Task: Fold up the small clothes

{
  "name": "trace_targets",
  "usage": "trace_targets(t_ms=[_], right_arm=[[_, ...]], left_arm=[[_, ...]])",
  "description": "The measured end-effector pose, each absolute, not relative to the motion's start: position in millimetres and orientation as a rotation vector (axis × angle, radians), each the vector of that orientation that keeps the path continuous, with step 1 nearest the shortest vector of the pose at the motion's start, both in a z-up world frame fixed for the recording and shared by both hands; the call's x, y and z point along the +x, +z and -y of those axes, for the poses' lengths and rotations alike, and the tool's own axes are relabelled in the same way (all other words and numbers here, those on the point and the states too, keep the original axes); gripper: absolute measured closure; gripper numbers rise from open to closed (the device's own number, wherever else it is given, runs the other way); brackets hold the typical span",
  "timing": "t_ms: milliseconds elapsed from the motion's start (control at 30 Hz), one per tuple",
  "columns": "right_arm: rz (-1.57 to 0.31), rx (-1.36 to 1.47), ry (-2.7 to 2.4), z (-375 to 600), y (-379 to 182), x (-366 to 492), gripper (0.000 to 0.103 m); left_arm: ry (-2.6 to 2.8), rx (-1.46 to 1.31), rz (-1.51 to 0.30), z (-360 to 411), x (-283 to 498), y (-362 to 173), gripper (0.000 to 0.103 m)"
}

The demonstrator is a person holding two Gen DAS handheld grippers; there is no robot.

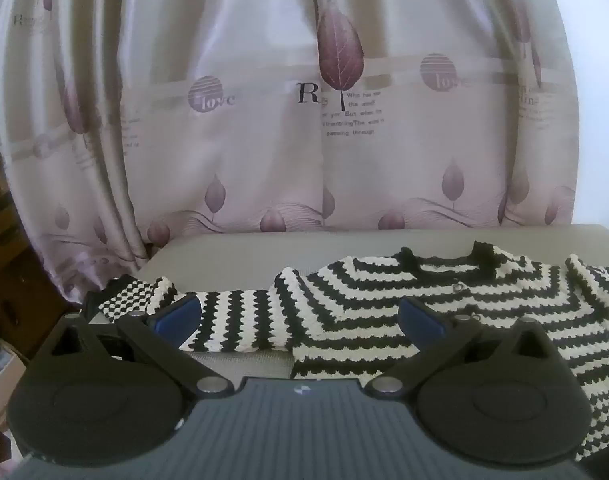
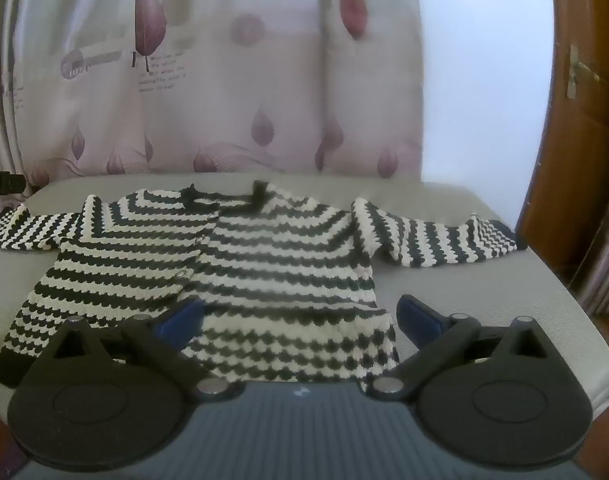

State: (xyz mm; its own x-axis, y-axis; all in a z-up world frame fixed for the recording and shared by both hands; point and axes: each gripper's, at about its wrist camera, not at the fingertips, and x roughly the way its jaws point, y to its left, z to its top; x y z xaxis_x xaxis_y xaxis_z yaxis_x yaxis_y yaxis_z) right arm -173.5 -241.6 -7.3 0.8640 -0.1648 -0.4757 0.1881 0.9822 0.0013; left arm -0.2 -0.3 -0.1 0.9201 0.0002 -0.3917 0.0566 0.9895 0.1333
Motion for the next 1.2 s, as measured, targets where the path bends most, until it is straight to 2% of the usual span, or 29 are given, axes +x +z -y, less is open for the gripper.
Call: trace_targets(t_ms=[1200], right_arm=[[-0.505, 0.037, -0.185, 239, -7, -173, 0.0]], left_arm=[[-0.016, 0.13, -0.481, -5, 14, -14, 0.0]])
